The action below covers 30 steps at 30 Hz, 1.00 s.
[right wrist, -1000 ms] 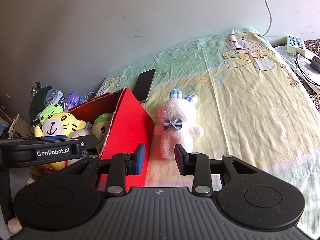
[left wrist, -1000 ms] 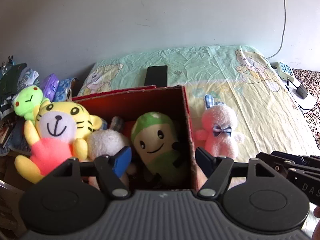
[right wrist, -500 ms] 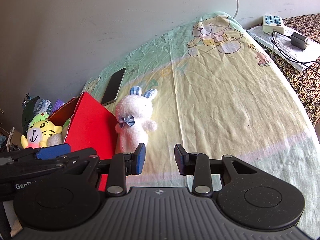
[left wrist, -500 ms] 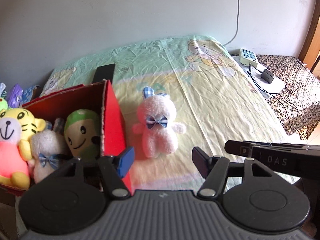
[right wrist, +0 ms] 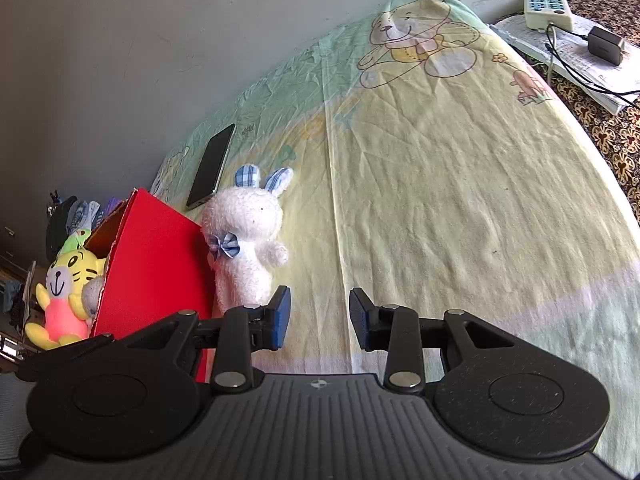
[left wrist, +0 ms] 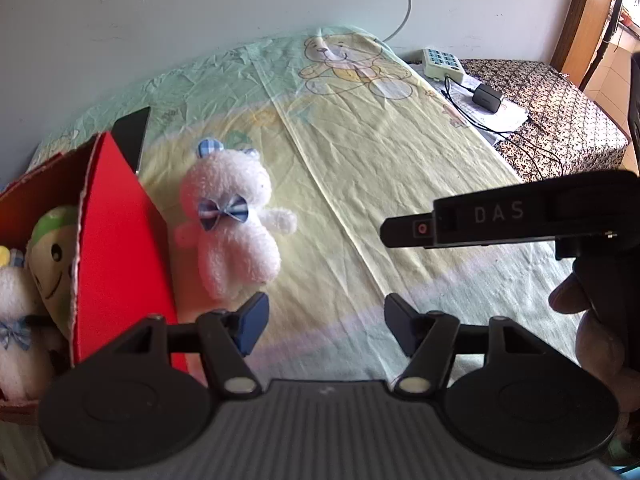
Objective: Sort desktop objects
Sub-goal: 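Move the open right tool down around the white bunny's body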
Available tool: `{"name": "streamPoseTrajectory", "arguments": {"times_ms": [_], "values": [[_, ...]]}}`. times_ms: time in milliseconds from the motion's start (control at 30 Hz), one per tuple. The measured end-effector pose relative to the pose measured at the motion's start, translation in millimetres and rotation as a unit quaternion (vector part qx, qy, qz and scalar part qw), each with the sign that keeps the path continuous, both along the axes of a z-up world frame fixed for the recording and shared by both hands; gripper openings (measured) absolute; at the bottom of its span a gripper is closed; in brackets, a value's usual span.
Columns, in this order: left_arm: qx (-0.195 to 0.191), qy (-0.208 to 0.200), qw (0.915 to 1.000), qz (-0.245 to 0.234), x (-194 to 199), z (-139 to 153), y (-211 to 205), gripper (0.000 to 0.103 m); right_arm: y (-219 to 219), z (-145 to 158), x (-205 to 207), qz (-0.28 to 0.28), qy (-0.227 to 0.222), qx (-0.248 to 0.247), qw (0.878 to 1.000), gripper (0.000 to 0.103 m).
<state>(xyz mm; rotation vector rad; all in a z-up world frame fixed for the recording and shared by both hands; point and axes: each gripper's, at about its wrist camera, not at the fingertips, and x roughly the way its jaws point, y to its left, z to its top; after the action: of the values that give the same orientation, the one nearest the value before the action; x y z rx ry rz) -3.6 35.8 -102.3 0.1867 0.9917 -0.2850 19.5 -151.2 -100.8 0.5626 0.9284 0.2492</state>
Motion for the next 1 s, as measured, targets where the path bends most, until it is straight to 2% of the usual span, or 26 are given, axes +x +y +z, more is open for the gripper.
{"name": "streamPoseTrajectory", "arguments": {"times_ms": [133,367,633,733,800,833,1000], "values": [[-0.005,0.018,0.9998,-0.009,0,-15,1,0.067,11,-8,20,0.036,0.009,0.011,0.999,0.037],[0.000,0.021,0.9996,-0.017,1,-26,6,0.068,38,-18,53,0.109,0.023,0.019,0.994,0.037],[-0.004,0.034,0.9994,0.005,9,-33,20,0.067,65,-29,75,0.158,0.024,0.014,0.987,0.043],[-0.006,0.039,0.9992,0.012,11,-35,23,0.067,67,-37,81,0.166,0.030,0.013,0.986,0.041],[-0.005,0.040,0.9991,0.013,12,-35,24,0.067,65,-41,81,0.168,0.037,0.028,0.985,0.031],[-0.006,0.040,0.9991,0.013,12,-34,24,0.067,63,-41,81,0.164,0.040,0.035,0.985,0.030],[-0.010,0.030,0.9995,0.000,7,-27,20,0.068,46,-30,69,0.146,0.024,0.041,0.988,0.026]]}}
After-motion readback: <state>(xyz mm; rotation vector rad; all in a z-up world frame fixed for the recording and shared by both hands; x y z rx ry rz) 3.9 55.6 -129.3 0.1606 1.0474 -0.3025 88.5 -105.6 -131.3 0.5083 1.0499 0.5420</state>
